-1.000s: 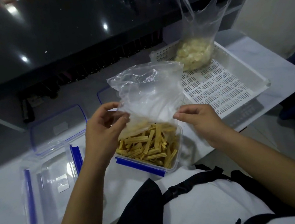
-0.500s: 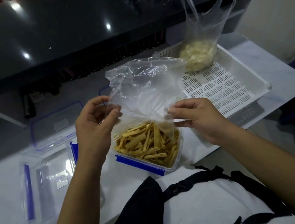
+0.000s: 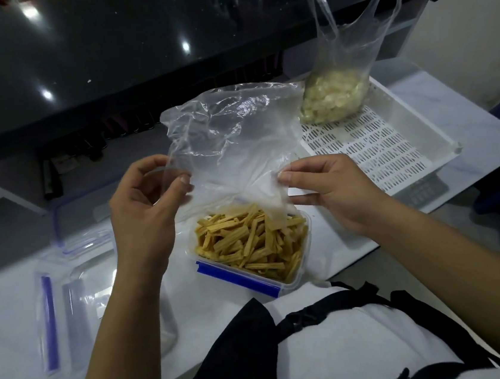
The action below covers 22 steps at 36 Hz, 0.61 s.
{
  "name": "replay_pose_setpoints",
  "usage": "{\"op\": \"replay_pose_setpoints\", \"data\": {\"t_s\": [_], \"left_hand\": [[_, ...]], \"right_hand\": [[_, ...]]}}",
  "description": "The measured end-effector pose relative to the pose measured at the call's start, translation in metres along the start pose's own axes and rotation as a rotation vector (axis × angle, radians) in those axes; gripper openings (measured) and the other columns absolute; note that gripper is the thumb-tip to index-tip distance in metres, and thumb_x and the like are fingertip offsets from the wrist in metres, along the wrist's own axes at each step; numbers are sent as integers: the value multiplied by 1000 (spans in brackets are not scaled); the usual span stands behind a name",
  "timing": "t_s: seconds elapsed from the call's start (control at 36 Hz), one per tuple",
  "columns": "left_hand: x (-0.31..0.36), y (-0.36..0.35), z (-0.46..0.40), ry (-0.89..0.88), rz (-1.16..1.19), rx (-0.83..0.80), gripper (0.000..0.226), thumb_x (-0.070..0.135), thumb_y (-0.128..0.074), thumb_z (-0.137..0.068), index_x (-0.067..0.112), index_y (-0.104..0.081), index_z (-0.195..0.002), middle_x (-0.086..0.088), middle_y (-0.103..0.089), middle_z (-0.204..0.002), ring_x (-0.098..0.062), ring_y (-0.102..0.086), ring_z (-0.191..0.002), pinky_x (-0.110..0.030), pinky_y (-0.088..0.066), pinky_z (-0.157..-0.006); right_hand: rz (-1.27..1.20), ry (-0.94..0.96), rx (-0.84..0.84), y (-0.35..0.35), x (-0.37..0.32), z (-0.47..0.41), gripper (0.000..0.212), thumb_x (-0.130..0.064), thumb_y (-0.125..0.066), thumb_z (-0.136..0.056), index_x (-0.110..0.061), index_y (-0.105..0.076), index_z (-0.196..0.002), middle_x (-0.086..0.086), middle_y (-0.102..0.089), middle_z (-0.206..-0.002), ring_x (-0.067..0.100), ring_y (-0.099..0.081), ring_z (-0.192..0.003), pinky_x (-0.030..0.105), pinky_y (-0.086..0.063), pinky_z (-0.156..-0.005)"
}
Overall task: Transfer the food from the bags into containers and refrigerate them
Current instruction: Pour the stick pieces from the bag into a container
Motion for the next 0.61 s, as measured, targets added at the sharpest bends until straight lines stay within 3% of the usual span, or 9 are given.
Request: {"op": "replay_pose_setpoints", "data": {"t_s": [0.28,0.36,0.42,0.5,0.61], "left_hand": [[3,9,-3,-13,-51,-4,38,4,-70,-91,31,-66,-117,1,-75,-102,-20,-72,-97,-30,-61,-77],[7,14,-6,-26,-61,-25,42,4,-69,-91,21,-61,-128,-2,-74,-103,-21,-72,-97,-31,-61,-79],[13,17,-9,-50,-73,-30,43,5,-68,-92,24,-61,-129,-1,-74,-104,-21,-72,-98,-31,-61,-80],[20,22,-10,-98,-70,-24,43,8,-69,-91,32,-62,-125,1,-75,-103,-21,-73,-97,-30,-61,-81],[12,19,-12,-49,-65,-37,41,6,-69,-91,24,-62,-128,-1,-74,-100,-22,-73,-95,-34,-62,-80]], "right_hand": [[60,87,5,0,-18,-3,30,-22,-79,-69,-5,-77,-93,13,-76,-99,21,-73,-92,37,-61,-82],[57,110,-19,-1,-27,-5,19,-15,-77,-76,-5,-77,-93,8,-77,-93,17,-72,-89,33,-61,-77],[53,127,-36,-1,-33,-6,9,-9,-74,-82,-8,-77,-90,6,-77,-91,16,-72,-88,31,-60,-75],[84,169,-34,0,-39,-8,8,-8,-73,-86,-12,-79,-89,8,-77,-93,18,-72,-90,34,-61,-77],[213,145,60,2,-28,-11,8,-6,-73,-86,-11,-78,-90,12,-75,-95,20,-71,-90,45,-61,-85]]}}
Point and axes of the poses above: each hand's wrist, its own z-axis away from the middle knuckle, its own y-axis out of the back of the hand, x = y × z, the point moved 4 cm from there along -z, towards the middle knuckle
